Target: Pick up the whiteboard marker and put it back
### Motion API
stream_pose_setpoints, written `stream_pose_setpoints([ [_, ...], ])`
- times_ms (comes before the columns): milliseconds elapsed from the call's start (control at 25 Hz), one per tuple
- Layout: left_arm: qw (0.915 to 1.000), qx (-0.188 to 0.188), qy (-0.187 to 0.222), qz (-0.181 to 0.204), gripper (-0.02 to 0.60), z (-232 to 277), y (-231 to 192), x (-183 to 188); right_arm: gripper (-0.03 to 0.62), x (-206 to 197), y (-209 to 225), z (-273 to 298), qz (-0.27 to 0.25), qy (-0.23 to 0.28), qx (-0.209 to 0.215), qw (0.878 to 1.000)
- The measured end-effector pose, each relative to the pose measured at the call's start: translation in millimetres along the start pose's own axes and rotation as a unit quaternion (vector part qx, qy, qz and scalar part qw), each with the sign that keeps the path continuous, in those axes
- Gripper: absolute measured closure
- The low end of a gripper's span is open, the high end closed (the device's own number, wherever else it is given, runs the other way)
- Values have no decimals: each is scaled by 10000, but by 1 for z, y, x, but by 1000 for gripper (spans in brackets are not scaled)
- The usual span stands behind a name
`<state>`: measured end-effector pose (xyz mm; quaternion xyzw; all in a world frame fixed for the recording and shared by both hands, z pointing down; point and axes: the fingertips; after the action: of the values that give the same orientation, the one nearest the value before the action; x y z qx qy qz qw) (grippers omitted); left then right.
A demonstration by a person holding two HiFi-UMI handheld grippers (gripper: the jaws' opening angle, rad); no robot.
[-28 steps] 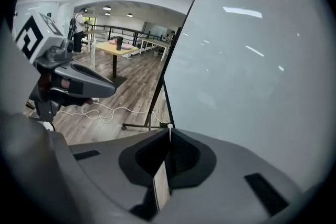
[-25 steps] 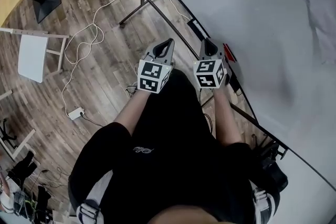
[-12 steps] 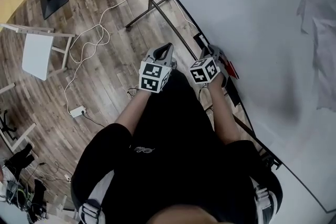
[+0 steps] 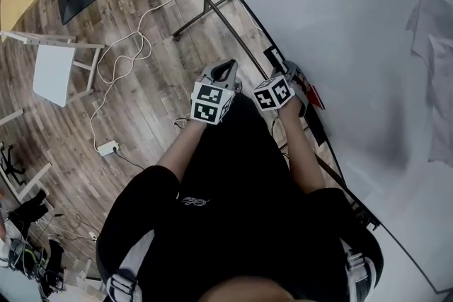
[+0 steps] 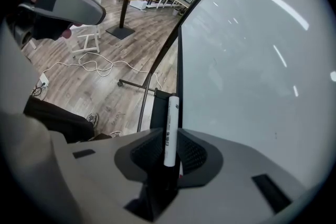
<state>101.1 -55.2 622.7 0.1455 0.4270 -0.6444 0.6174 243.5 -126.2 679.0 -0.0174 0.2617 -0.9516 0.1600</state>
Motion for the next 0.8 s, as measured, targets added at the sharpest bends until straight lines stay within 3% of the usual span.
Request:
stream_pose_setpoints([
  [440,10000,60,66,-10,574,-10,-1,0,537,5,2,-4,166,278,-49,9995],
  [640,9997,131,190,-10,574,-27,-8,3,537,28,5,-42,567,1069,4,9926],
  [800,9990,203,400,-11,574,-46,-11,14,537,59,4,-86,1054,2058,292,9725],
])
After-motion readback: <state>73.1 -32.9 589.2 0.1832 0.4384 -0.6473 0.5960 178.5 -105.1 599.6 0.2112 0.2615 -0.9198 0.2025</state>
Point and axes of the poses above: the fingertips, and each gripper's own axes: z forward along the fingers, y to its right, x out of its top, and after that the axes turned 7 degrees about -y, right-handed
